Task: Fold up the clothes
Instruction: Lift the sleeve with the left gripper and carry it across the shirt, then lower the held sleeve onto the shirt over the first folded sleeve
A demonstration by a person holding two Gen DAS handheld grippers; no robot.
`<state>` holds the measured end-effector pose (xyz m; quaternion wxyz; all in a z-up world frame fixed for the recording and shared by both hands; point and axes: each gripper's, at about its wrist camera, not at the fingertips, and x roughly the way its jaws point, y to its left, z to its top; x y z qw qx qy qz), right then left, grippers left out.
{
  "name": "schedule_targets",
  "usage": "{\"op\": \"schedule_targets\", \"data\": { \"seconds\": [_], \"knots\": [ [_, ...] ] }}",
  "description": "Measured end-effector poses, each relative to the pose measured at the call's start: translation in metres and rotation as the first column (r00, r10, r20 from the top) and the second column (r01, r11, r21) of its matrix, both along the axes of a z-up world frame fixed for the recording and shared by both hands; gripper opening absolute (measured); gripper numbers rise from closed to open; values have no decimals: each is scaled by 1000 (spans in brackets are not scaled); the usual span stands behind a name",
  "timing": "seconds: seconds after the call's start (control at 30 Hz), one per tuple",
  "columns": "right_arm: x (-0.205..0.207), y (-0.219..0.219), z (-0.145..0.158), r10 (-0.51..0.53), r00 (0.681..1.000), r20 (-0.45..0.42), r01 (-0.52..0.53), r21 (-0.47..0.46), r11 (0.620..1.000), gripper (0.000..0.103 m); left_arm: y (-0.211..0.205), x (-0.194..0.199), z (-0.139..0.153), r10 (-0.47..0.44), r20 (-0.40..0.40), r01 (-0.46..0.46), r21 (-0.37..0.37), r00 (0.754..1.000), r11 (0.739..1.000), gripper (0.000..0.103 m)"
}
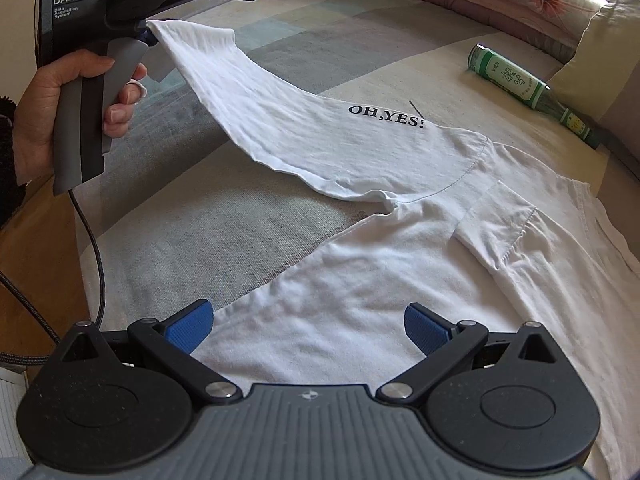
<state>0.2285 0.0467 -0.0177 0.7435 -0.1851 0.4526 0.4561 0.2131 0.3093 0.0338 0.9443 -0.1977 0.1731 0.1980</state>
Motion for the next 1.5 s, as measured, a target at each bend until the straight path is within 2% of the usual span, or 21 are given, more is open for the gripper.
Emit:
{"op": "schedule_targets", "data": {
  "seconds": [0.23, 0.37, 0.47, 0.73, 0.97, 1.2, 1.5],
  "knots": [
    [-4, -29, 3, 8, 999, -48, -10, -33, 999, 103, -28, 16, 19, -50, 28, 50, 21, 998, 999, 102],
    [-8, -44, -3, 11, 998, -68, -18, -110, 994, 103, -46, 30, 29, -84, 40, 83, 31, 996, 996, 102],
    [-7, -59, -5, -2, 996, -94, -10, -124, 992, 103, -62, 40, 34, -111, 46, 110, 36, 993, 993, 102],
    [4, -101, 12, -75, 996, -53, 72, -52, 996, 103, -110, 67, 41, -186, 49, 184, 46, 981, 982, 102],
    [12, -134, 19, -124, 992, -29, 122, -47, 991, 103, -149, 82, 48, -219, 61, 218, 28, 974, 976, 102],
    [11, -166, 14, -150, 987, -57, 147, -55, 988, 103, -187, 98, 50, -276, 45, 274, 33, 960, 961, 102],
    [6, -209, 4, -179, 981, -80, 172, -91, 981, 103, -240, 118, 38, -355, 29, 355, 12, 934, 935, 102]
  ]
}}
